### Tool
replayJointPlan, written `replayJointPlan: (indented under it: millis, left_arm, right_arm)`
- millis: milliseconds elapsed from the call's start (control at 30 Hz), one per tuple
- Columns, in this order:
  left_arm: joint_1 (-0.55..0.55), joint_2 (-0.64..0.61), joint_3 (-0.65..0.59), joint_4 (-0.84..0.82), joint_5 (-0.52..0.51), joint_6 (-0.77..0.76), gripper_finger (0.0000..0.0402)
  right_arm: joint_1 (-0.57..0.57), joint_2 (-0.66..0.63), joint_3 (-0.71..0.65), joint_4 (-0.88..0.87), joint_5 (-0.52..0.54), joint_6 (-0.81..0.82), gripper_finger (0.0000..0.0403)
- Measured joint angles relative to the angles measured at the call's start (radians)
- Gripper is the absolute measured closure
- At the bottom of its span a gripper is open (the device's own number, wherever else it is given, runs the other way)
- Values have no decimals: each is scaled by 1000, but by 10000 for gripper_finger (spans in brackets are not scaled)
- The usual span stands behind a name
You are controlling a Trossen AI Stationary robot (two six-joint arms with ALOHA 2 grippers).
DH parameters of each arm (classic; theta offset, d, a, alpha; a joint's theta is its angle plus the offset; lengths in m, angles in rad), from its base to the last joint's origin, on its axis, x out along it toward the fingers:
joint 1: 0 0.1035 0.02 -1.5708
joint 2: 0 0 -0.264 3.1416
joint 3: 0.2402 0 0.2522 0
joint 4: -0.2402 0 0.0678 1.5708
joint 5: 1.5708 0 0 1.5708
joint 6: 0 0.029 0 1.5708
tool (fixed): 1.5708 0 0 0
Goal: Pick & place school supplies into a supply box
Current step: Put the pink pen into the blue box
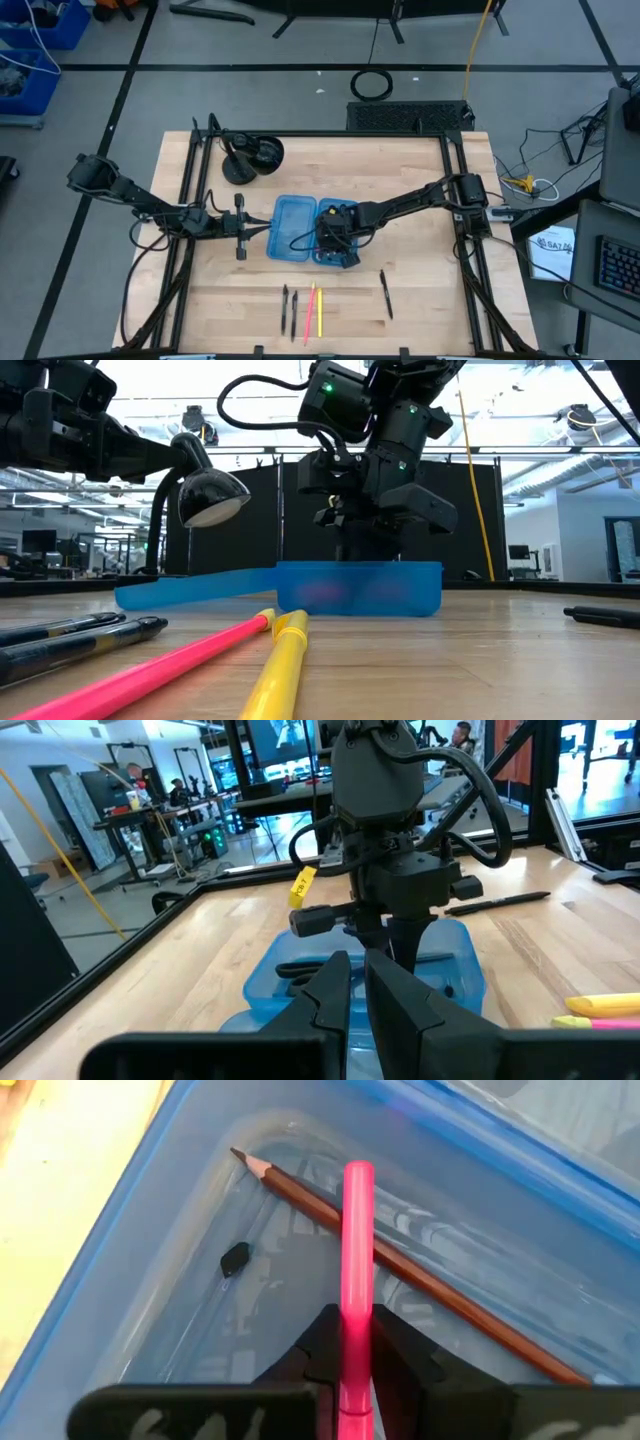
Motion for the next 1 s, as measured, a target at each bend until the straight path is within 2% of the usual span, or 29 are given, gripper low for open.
replayJointPlan:
  millis: [333,533,733,900,1000]
  left_arm:
    - [0,0,0,3,4,-4,362]
    - [0,0,0,3,10,-12,362]
    - [0,0,0,4,10,-12,362]
    - [0,0,0,4,11,1,362]
    - [0,0,0,1,10,7,362]
  right_arm:
    - [2,-33,83,-109,2,-31,376]
    - [2,-37,144,-246,7,-153,376]
    - [1,-37,202,-390,12,-420,376]
    - [1,-37,244,-479,127,-739,376]
    - [0,-37,244,-501,130,-920,376]
